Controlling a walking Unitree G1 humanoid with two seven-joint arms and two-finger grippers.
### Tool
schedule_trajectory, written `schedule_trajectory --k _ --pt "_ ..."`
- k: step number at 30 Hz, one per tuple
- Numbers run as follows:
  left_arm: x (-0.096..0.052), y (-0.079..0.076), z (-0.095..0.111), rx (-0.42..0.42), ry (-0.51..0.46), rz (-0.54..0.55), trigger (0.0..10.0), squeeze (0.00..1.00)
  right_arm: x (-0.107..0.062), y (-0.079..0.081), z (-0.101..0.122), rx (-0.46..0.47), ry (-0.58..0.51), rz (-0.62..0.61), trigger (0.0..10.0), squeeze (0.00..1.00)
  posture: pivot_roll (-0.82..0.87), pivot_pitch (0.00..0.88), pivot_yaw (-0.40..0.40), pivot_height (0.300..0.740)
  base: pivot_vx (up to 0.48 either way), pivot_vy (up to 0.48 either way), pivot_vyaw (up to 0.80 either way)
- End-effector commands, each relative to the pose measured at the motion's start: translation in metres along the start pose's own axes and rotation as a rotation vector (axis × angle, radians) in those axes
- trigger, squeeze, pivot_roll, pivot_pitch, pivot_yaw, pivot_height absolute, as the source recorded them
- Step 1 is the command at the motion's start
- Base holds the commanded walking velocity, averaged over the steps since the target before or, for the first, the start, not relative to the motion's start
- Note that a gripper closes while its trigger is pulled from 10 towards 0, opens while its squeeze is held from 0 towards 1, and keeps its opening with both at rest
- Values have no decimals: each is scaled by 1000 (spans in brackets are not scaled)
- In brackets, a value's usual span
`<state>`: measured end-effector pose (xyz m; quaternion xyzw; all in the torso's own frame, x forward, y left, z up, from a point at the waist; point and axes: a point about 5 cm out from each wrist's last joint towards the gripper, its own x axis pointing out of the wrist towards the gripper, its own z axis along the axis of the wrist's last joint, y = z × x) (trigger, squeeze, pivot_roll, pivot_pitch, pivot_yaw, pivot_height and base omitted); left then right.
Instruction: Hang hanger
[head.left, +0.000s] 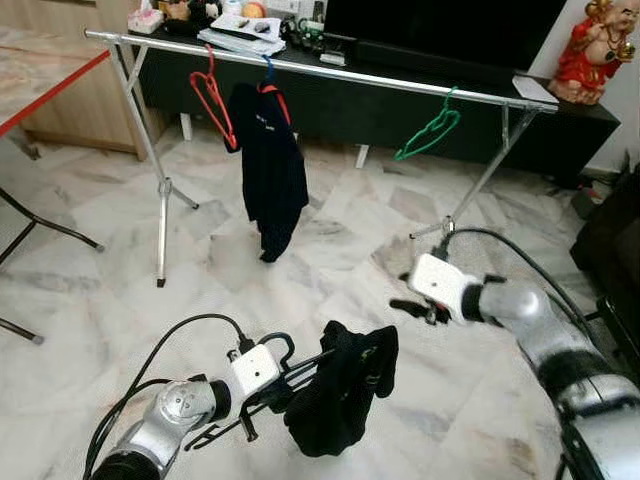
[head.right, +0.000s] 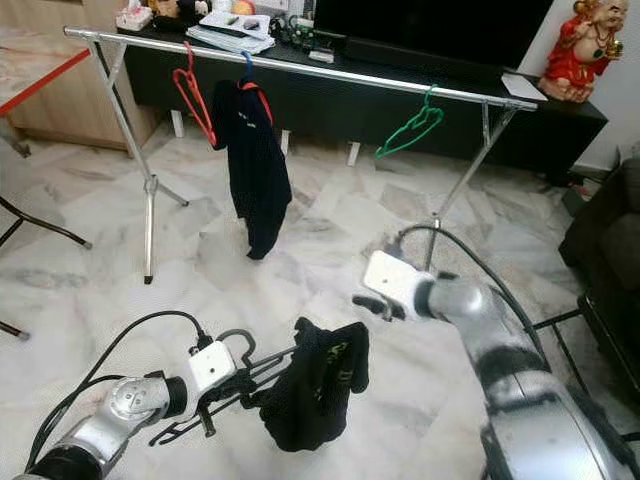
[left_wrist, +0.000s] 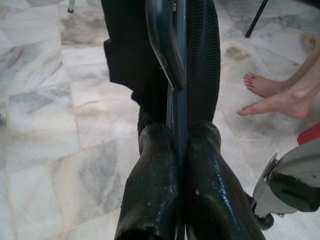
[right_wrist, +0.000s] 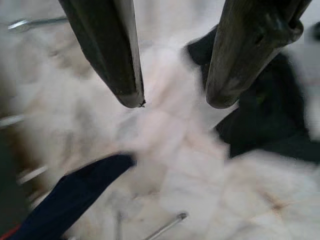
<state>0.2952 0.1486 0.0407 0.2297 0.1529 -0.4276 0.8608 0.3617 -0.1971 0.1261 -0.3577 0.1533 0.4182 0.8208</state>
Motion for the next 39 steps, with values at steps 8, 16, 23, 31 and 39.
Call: schedule_trajectory --k 8,16,23,31,39 --pt "-10 6 4 -21 -51 -17 0 0 -19 50 -68 180 110 97 10000 1000 -42 145 -140 740 0 0 0" --pt "-21 4 8 -38 -88 -121 0 0 -21 61 -82 208 142 7 10000 0 -35 137 -126 740 0 0 0" --pt "-28 0 7 -15 -62 -199 0 0 -21 64 -84 210 147 -25 10000 0 -27 122 -119 740 0 0 0" --pt "-32 -2 15 13 -67 -267 0 0 -20 70 -88 222 162 -8 10000 0 -23 117 -117 740 0 0 0" --pt "-37 0 22 42 -69 -303 0 0 -22 76 -96 224 212 -11 10000 0 -21 127 -117 740 0 0 0"
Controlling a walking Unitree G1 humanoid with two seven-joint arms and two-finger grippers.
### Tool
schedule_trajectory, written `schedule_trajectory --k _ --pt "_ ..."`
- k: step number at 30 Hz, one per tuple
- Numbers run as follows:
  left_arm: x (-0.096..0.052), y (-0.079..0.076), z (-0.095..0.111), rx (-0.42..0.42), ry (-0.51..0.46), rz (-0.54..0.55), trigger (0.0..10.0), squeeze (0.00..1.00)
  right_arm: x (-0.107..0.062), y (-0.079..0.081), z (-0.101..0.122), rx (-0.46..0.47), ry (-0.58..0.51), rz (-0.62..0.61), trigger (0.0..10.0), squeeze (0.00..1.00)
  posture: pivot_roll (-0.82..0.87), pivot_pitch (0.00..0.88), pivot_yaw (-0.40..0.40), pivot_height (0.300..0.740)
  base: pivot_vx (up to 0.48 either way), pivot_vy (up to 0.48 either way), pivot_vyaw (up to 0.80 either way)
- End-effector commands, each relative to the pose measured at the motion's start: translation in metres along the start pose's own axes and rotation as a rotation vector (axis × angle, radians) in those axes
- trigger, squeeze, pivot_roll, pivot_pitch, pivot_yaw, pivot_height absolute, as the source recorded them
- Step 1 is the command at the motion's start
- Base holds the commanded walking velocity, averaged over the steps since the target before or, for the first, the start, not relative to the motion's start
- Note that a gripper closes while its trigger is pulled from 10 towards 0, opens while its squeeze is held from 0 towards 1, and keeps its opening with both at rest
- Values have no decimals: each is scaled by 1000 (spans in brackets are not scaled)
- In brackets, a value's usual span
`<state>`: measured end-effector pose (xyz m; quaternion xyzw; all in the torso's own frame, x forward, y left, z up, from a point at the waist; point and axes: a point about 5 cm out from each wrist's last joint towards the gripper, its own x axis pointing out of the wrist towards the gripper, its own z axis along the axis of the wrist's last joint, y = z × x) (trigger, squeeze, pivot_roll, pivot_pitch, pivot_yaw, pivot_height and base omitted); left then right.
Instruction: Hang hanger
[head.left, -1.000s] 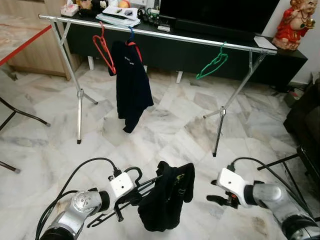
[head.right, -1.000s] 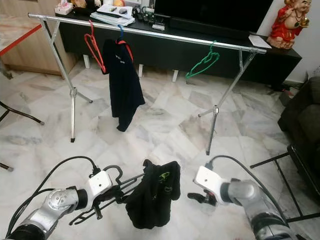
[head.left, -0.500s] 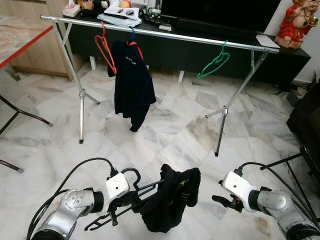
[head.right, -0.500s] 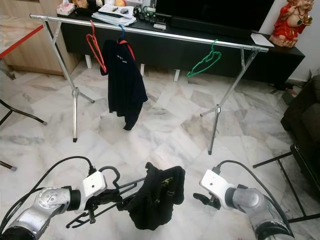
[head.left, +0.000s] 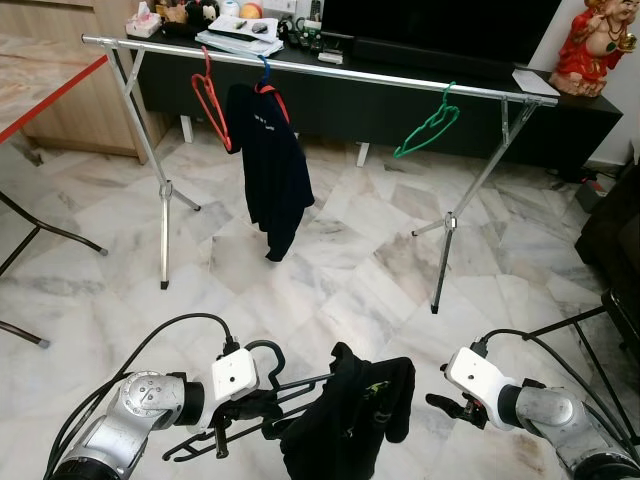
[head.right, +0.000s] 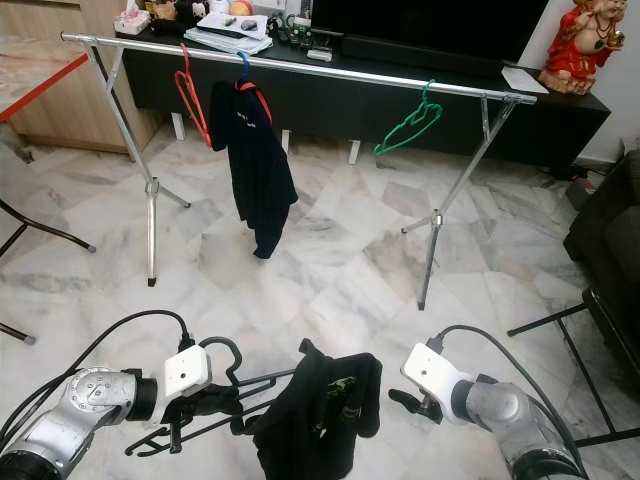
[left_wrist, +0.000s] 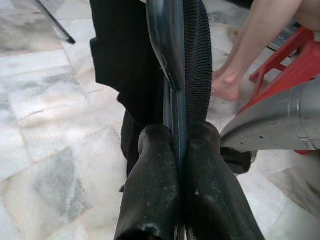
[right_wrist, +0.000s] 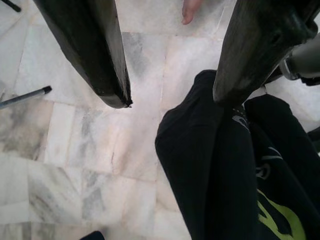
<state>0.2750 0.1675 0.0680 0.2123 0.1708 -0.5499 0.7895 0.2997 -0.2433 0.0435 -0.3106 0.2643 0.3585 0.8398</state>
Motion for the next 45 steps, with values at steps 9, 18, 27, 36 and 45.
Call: schedule_trajectory --k 9,18,27,36,45 --pt "-4 0 21 44 -71 -44 0 0 3 20 -18 92 40 57 10000 0 -11 139 -118 740 0 0 0" --pt "-8 -2 32 55 -98 -79 0 0 7 23 -18 107 41 8 10000 0 -2 145 -114 740 0 0 0" --pt "-10 -5 36 58 -92 -116 0 0 9 13 -13 123 22 -130 10000 0 0 146 -109 740 0 0 0" --pt "-9 -7 47 64 -120 -141 0 0 25 43 -9 266 -26 51 10000 0 13 148 -106 740 0 0 0" --pt "-10 -9 52 67 -133 -152 0 0 30 37 -4 267 -6 -83 10000 0 20 151 -101 740 0 0 0"
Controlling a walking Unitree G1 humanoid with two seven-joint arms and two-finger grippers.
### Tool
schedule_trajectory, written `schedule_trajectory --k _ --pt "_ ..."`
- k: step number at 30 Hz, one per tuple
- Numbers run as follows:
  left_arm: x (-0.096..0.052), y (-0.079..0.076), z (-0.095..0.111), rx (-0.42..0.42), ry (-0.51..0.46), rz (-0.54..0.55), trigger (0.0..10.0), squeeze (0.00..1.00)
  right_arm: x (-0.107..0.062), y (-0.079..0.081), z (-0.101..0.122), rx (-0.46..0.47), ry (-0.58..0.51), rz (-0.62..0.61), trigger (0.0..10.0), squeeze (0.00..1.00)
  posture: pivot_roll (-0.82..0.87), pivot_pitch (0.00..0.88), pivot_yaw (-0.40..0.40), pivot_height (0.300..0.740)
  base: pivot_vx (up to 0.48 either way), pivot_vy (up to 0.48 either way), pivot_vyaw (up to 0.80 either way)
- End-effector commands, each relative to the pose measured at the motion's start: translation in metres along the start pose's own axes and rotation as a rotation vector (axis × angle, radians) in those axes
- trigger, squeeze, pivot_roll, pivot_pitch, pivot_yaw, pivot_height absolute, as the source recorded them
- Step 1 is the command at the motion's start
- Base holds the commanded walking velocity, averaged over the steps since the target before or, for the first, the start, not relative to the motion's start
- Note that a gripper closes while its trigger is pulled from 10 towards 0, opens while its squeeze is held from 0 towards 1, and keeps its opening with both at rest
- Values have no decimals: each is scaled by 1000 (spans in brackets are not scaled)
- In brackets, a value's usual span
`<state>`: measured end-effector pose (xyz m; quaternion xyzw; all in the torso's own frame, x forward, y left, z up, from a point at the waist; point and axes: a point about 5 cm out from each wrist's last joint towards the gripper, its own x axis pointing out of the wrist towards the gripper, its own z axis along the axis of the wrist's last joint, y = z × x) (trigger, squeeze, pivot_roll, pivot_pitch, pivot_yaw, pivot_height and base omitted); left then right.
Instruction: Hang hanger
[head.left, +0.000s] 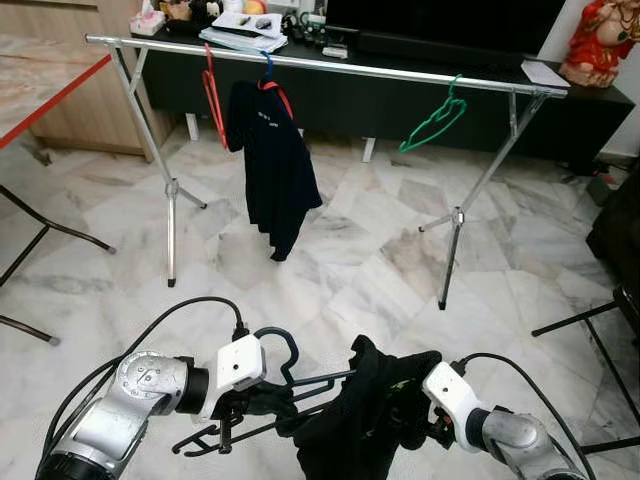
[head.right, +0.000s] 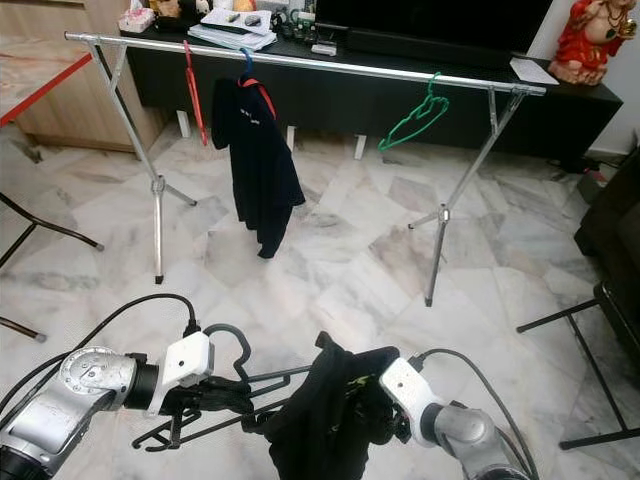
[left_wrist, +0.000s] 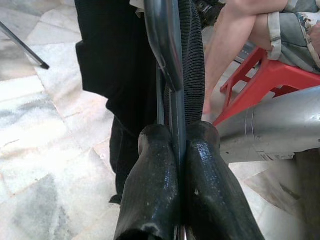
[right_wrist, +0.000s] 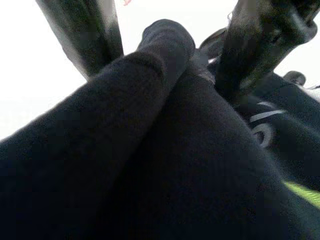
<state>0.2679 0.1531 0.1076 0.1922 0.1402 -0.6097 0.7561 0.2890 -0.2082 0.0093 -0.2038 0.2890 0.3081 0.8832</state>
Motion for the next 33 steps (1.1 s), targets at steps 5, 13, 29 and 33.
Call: schedule_trajectory --k 5,13,29,33 --pt "4 -4 15 33 -60 -35 0 0 2 -7 3 37 -13 -141 10000 0 23 151 -101 740 0 0 0" --pt "4 -4 17 34 -67 -37 0 0 7 -2 10 149 -82 -144 0 0 28 144 -99 740 0 0 0" --pt "5 -4 25 36 -93 -41 0 0 10 -3 17 203 -110 -180 0 0 39 123 -94 740 0 0 0" --pt "3 -6 25 38 -94 -46 0 0 12 -1 18 213 -115 -181 0 0 41 121 -92 740 0 0 0"
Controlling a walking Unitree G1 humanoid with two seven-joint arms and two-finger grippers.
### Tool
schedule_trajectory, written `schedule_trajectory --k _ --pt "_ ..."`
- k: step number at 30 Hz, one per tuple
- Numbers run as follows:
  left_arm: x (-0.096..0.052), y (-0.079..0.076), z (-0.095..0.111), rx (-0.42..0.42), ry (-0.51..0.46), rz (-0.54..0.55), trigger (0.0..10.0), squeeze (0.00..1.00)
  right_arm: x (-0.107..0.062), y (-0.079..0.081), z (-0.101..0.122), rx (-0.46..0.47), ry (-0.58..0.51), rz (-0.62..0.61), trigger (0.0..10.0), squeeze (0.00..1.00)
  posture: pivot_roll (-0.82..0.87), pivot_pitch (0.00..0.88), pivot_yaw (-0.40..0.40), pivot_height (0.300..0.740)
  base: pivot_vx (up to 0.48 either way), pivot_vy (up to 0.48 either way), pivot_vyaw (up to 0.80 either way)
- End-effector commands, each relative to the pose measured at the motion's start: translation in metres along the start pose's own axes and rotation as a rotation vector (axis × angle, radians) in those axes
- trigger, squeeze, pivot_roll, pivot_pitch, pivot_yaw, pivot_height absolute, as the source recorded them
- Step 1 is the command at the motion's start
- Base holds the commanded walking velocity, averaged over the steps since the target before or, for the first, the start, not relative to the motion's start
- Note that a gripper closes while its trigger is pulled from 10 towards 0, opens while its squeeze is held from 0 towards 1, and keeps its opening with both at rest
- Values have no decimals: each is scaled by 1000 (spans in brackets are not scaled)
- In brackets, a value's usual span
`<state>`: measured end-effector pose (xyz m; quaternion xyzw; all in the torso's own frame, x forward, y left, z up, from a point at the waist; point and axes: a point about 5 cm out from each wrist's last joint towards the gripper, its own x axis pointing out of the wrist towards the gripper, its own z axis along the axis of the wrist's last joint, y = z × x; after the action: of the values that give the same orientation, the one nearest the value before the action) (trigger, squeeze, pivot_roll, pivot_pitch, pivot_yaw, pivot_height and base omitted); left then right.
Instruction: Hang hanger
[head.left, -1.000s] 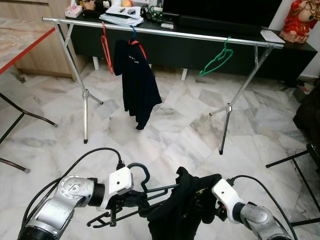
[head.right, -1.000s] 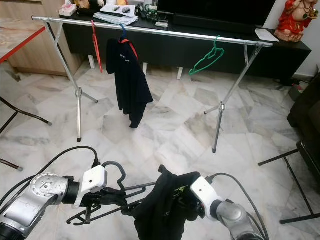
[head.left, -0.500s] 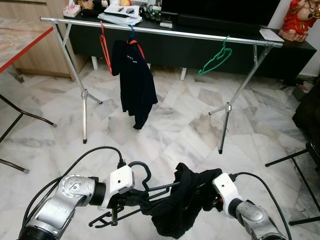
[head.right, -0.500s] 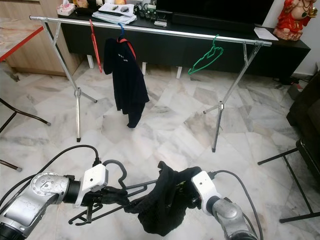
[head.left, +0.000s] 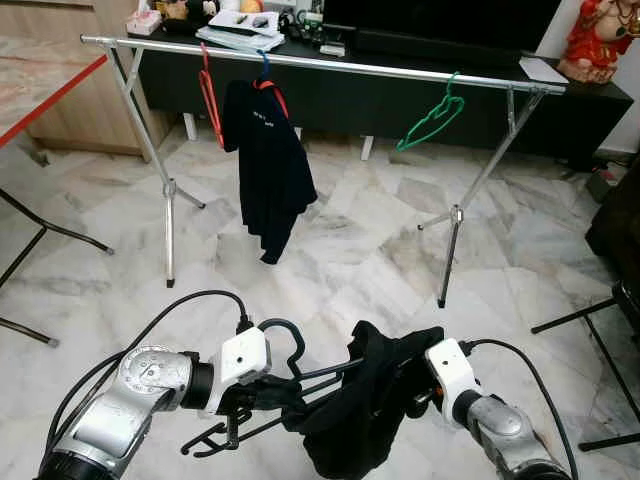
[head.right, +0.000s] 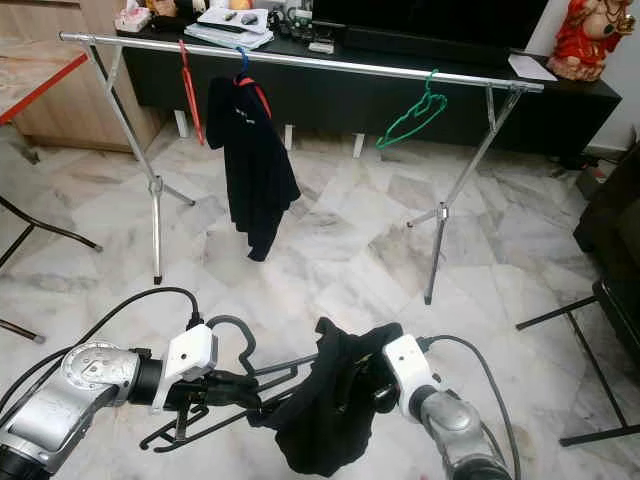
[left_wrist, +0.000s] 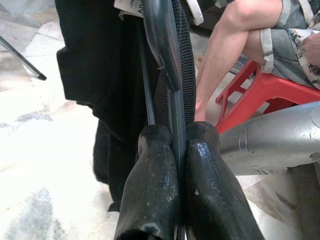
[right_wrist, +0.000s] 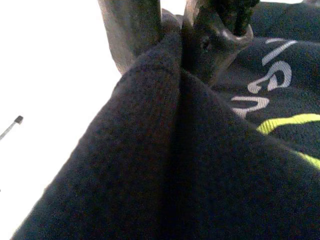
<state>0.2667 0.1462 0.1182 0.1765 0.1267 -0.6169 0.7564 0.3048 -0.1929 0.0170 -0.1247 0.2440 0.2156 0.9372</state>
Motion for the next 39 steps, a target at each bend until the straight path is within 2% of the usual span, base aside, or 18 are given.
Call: schedule_trajectory --k 1,12,20,22,23,27,32,35,37,39 --pt "3 -5 13 43 -50 -42 0 0 0 0 -1 27 6 -16 0 0 41 121 -92 740 0 0 0" --pt "3 -11 11 31 -42 -73 0 0 2 -1 5 45 -29 -29 0 0 33 138 -97 740 0 0 0" --pt "0 -14 7 21 -15 -80 0 0 1 -11 16 58 -96 -124 0 0 34 150 -101 740 0 0 0" --pt "-2 -14 0 16 27 -75 0 0 -1 -17 18 67 -115 -155 0 0 33 151 -101 740 0 0 0" --pt "-5 -12 -9 18 82 -50 0 0 -4 -22 19 70 -129 -179 0 0 31 153 -101 740 0 0 0" --pt "-8 -10 -20 4 129 -2 0 0 -8 -29 18 87 -145 -211 0 0 24 157 -101 740 0 0 0" --pt "-13 -4 -54 -29 262 146 0 0 -18 -46 16 164 -173 -316 0 0 11 165 -101 740 0 0 0" --pt "-16 -3 -72 -61 317 227 0 0 -21 -52 15 204 -178 -361 0 0 7 169 -99 740 0 0 0" --pt "-16 -3 -77 -68 331 249 0 0 -22 -53 15 215 -183 -370 0 0 6 170 -99 740 0 0 0" --pt "-18 -5 -95 -103 390 325 0 0 -23 -55 16 277 -208 -402 0 0 6 173 -99 740 0 0 0"
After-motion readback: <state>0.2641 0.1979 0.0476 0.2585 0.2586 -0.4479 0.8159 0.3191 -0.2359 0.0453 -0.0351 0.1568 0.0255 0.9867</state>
